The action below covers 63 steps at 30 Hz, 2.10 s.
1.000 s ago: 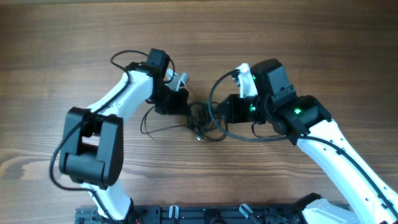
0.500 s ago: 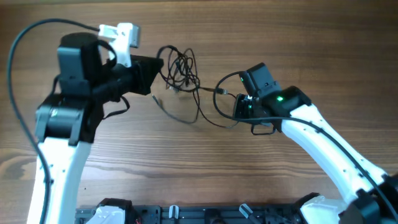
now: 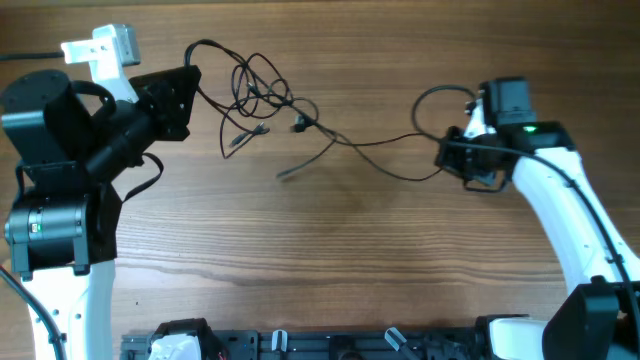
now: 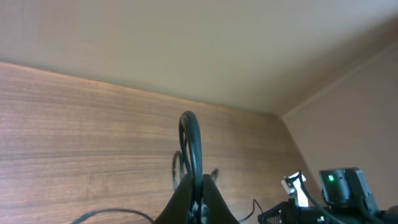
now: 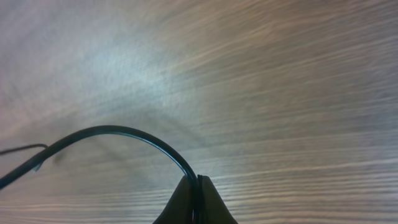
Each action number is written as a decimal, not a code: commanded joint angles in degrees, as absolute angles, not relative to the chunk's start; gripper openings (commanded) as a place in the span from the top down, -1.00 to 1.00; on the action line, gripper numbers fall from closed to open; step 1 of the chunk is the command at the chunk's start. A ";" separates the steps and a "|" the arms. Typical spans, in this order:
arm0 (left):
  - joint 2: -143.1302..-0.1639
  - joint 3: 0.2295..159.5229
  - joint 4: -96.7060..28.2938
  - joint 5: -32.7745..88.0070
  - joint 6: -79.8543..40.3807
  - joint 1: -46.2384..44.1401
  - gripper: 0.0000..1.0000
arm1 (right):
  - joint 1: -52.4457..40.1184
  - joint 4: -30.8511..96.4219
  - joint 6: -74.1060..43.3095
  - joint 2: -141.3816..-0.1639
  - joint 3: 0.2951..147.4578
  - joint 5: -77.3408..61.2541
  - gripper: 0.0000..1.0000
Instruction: Untangle cables
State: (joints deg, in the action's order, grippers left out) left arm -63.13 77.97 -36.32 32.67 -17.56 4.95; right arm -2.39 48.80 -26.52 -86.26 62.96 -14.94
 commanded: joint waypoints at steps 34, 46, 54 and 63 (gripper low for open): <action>-57.01 78.39 -16.53 57.30 -39.92 11.46 0.92 | -5.28 26.94 -9.61 -81.54 67.85 -62.35 -0.51; -57.54 78.39 -26.06 57.71 -39.42 11.49 0.92 | -23.27 11.79 -3.16 -88.60 67.85 -62.19 -0.70; -57.54 78.39 -26.55 59.20 -39.03 11.46 0.92 | -28.73 10.15 4.45 -93.14 67.83 -64.07 -0.64; -57.54 78.39 -26.61 57.74 -38.20 11.49 0.92 | -32.95 4.25 -7.20 -97.19 67.83 -49.63 0.64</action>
State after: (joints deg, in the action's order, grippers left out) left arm -57.58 77.95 -26.96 58.24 -39.72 11.11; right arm -32.99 4.78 1.19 -96.20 66.92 -60.66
